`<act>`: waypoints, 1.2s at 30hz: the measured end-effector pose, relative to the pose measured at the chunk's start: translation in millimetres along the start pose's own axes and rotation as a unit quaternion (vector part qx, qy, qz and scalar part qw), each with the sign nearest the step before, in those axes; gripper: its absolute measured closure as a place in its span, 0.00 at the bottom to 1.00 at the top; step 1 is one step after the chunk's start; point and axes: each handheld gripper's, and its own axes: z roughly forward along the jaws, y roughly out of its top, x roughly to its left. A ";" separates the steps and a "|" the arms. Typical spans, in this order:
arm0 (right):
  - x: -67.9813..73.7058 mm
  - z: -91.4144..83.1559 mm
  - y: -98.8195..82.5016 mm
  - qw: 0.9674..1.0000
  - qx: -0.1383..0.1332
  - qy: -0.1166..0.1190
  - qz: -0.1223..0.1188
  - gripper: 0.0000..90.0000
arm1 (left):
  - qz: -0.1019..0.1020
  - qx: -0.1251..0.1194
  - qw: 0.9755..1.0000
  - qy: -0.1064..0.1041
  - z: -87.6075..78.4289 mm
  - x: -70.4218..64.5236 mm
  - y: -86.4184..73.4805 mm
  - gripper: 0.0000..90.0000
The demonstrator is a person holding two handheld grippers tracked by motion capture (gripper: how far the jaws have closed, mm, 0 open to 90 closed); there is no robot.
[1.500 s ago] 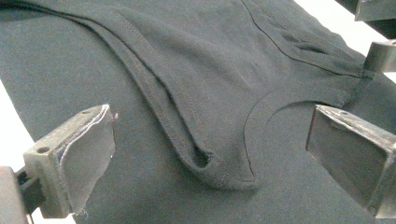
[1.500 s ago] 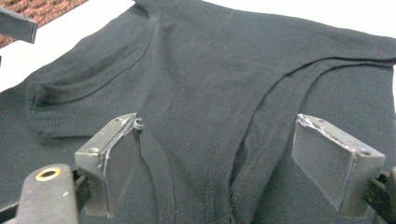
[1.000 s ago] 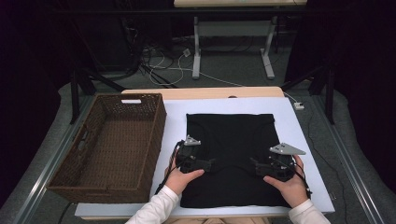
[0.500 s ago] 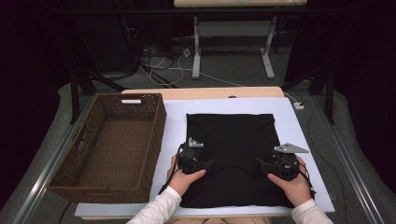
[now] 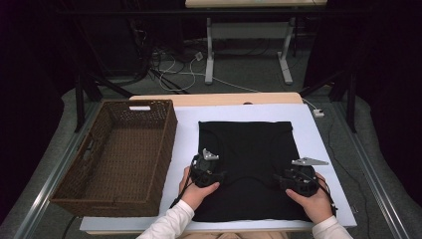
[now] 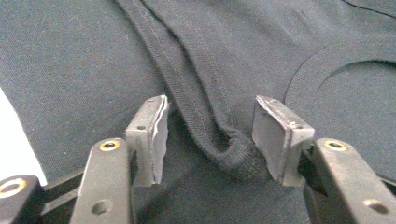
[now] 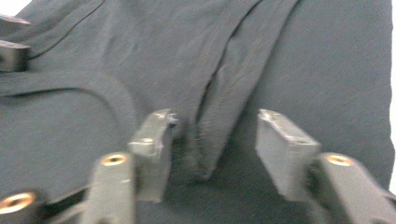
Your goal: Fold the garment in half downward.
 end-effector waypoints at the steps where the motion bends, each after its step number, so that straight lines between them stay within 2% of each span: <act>1: -0.3 0.6 -0.5 1.000 0.000 0.004 0.004 0.59 | -0.008 0.002 1.000 0.000 -0.7 -0.8 -0.2 0.53; 6: -0.6 2.8 -1.5 1.000 0.013 0.014 0.008 0.68 | -0.017 0.004 1.000 -0.004 -2.8 -0.9 -1.0 0.62; 7: -0.6 2.7 -1.5 1.000 0.014 0.015 0.009 0.70 | -0.026 0.001 1.000 -0.006 -2.7 -1.3 -1.8 0.63; 10: -0.4 2.6 -1.2 1.000 0.014 0.018 0.013 0.73 | -0.026 0.000 1.000 -0.008 -3.0 -1.9 -2.2 0.67; 11: -0.3 2.0 -0.8 1.000 0.015 0.019 0.017 0.77 | -0.033 0.000 0.999 -0.011 -2.7 -3.3 -2.7 0.70; 13: 0.2 1.6 -0.1 0.999 0.017 0.023 0.027 0.79 | -0.031 -0.002 0.999 -0.012 -2.3 -3.6 -3.0 0.74; 16: -0.8 1.0 0.1 0.999 0.018 0.022 0.029 0.82 | -0.033 -0.002 0.999 -0.011 -2.2 -3.7 -3.1 0.77; 18: -2.0 0.5 0.7 0.999 0.013 0.029 0.034 0.86 | -0.028 0.000 0.999 -0.019 -3.1 -0.2 -3.1 0.83; 19: -2.3 0.5 0.8 0.999 0.012 0.031 0.038 0.86 | -0.036 0.000 0.999 -0.026 -3.0 -0.3 -3.4 0.84; 22: -2.2 -0.6 1.1 0.998 0.013 0.030 0.046 0.90 | -0.036 -0.001 0.999 -0.031 -2.1 -0.2 -4.2 0.88; 25: -2.4 -1.2 1.4 0.998 0.016 0.028 0.047 0.92 | -0.032 0.006 0.999 -0.033 -3.9 -0.3 -3.3 0.91; 27: -2.3 -1.9 2.0 0.998 0.012 0.032 0.053 0.94 | -0.035 -0.002 0.999 -0.037 -3.9 -0.6 -3.5 0.92; 36: -4.5 -4.6 3.0 0.997 0.007 0.039 0.059 0.95 | -0.041 -0.004 0.998 -0.045 -5.6 -1.6 -3.0 0.93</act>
